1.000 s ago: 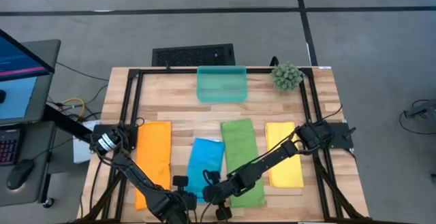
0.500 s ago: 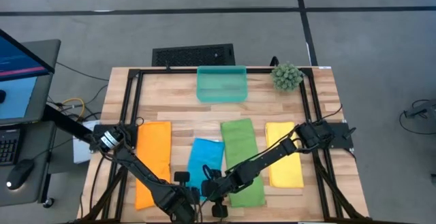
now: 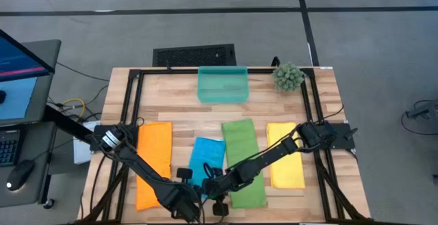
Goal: Roll microfiber towels into tight, uniform cylinder then place into a basket
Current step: Roll the blue towel
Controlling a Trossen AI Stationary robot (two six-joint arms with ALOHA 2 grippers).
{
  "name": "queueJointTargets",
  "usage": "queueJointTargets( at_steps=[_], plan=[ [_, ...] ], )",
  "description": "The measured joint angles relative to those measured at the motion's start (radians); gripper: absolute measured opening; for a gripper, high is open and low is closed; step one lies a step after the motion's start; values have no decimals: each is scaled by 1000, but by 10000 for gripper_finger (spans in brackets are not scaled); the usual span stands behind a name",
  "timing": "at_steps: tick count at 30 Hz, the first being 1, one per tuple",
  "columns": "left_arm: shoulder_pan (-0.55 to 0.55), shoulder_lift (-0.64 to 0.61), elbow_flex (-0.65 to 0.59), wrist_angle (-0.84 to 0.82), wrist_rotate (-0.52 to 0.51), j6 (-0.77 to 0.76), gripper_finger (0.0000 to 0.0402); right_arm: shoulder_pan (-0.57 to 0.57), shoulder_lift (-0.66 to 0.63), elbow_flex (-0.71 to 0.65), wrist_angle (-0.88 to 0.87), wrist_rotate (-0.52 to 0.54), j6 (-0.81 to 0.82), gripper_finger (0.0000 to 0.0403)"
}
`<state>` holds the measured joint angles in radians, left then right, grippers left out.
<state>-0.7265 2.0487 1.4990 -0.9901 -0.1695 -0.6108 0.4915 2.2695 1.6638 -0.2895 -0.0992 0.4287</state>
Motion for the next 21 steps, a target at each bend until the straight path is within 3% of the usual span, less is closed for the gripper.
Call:
queueJointTargets(
  at_steps=[5,13,18,21],
  plan=[
    [-7,-64,0,-26,-65,-14,2,-9,-13,-1,-21,-12,-17,7],
    [-7,-122,-11,-22,-79,-39,2,-21,-16,0,-30,-8,-44,9],
    [16,-118,-132,101,-8,-56,2,-35,-12,-2,-72,-7,-37,6],
    [21,-118,-206,166,-22,-67,2,-35,-12,-1,-71,3,-37,8]
  ],
)
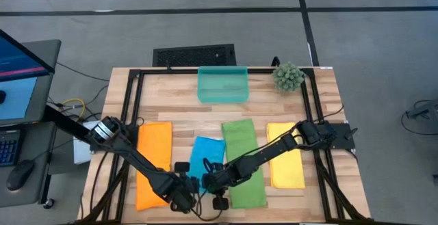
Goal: Roll microfiber towels into tight, uniform cylinder then place into a basket
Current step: Roll the blue towel
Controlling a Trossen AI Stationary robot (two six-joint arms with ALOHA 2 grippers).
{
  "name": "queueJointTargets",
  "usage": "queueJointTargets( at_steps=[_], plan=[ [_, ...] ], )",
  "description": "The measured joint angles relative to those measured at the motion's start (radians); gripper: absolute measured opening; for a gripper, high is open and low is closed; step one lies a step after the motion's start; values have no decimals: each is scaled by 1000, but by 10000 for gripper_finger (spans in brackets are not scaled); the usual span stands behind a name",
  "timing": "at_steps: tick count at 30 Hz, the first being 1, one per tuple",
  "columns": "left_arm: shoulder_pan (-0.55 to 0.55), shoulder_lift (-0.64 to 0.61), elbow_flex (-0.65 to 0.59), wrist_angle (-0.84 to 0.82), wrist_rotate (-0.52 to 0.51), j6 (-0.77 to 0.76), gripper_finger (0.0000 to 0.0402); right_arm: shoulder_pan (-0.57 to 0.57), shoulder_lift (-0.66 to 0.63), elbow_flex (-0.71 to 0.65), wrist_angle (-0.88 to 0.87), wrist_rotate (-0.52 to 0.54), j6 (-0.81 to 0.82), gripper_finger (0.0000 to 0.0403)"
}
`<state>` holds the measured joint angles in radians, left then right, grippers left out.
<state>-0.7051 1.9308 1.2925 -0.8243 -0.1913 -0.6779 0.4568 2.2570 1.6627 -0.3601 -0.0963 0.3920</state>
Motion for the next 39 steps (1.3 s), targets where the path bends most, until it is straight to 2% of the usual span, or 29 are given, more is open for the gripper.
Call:
queueJointTargets(
  at_steps=[3,10,23,31,34,39],
  plan=[
    [15,-2,-44,38,-8,-11,2,-11,0,0,-16,1,1,10],
    [45,-2,-51,44,-3,8,2,-27,0,0,-75,50,52,9],
    [57,-2,-53,65,0,-13,17,-29,20,0,-66,41,54,79],
    [57,0,-53,65,-5,-20,60,-38,19,0,-62,30,61,157],
    [57,0,-53,65,-8,-23,84,-39,2,-4,-75,31,75,169],
    [57,0,-53,64,-27,-26,118,-33,-35,-4,-104,48,0,168]
  ],
)
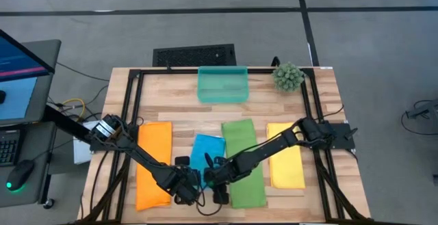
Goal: Roll microfiber towels into tight, uniform cylinder then place into a basket
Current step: Roll the blue towel
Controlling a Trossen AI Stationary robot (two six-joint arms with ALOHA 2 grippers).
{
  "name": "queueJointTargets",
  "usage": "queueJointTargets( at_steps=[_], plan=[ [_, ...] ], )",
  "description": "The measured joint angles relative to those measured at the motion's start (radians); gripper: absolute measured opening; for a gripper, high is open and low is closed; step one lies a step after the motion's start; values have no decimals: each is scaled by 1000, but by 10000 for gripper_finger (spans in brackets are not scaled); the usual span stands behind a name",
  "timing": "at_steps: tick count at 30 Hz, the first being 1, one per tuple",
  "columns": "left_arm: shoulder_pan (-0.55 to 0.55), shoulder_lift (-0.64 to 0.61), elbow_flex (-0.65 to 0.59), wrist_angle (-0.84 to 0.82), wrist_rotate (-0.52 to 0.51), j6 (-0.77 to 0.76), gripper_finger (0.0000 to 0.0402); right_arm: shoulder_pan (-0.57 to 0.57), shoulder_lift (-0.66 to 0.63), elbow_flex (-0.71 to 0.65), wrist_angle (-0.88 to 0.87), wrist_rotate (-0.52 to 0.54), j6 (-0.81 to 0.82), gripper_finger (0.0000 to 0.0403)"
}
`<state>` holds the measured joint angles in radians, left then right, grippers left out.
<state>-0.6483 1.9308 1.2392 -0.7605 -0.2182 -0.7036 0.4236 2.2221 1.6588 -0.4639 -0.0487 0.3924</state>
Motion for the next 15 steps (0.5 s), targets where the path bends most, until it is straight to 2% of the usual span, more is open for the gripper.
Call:
queueJointTargets(
  at_steps=[7,15],
  plan=[
    [0,0,0,-6,-5,0,135,42,-49,0,-75,83,-117,157],
    [0,0,0,-10,-8,0,135,152,-83,1,-125,349,-225,147]
  ],
)
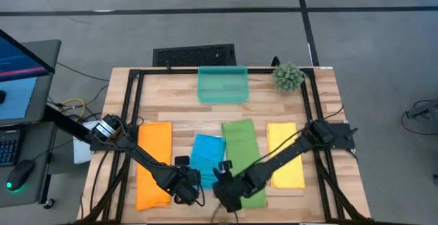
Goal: Roll microfiber towels into tight, uniform cylinder then place into a basket
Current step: Roll the blue towel
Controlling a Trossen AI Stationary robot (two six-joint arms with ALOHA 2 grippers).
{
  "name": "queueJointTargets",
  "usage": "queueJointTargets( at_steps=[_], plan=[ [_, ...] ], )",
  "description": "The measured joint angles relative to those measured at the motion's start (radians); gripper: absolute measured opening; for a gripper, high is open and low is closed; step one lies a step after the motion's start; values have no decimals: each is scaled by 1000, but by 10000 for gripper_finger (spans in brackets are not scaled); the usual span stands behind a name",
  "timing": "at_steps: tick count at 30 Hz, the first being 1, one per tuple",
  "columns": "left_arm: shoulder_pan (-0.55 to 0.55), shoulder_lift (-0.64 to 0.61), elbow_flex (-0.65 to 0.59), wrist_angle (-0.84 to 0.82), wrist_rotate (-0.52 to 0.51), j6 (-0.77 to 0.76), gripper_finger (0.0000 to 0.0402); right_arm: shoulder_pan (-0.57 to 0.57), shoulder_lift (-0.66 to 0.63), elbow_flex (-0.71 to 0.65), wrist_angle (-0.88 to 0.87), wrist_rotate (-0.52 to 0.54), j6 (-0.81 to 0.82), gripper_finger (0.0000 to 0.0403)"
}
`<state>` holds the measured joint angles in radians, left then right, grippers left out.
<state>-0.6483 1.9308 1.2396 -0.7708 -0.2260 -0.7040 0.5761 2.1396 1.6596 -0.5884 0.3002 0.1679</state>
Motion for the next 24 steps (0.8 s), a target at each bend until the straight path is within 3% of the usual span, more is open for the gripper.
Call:
queueJointTargets(
  at_steps=[5,10,19,24],
  plan=[
    [0,0,0,0,1,0,135,71,27,-1,83,108,-116,140],
    [0,0,0,-1,3,0,135,86,42,-13,158,121,-217,136],
    [0,0,1,-3,9,0,135,14,94,-11,218,13,-229,173],
    [0,0,1,-4,9,0,135,-6,121,-10,207,13,-226,201]
  ],
)
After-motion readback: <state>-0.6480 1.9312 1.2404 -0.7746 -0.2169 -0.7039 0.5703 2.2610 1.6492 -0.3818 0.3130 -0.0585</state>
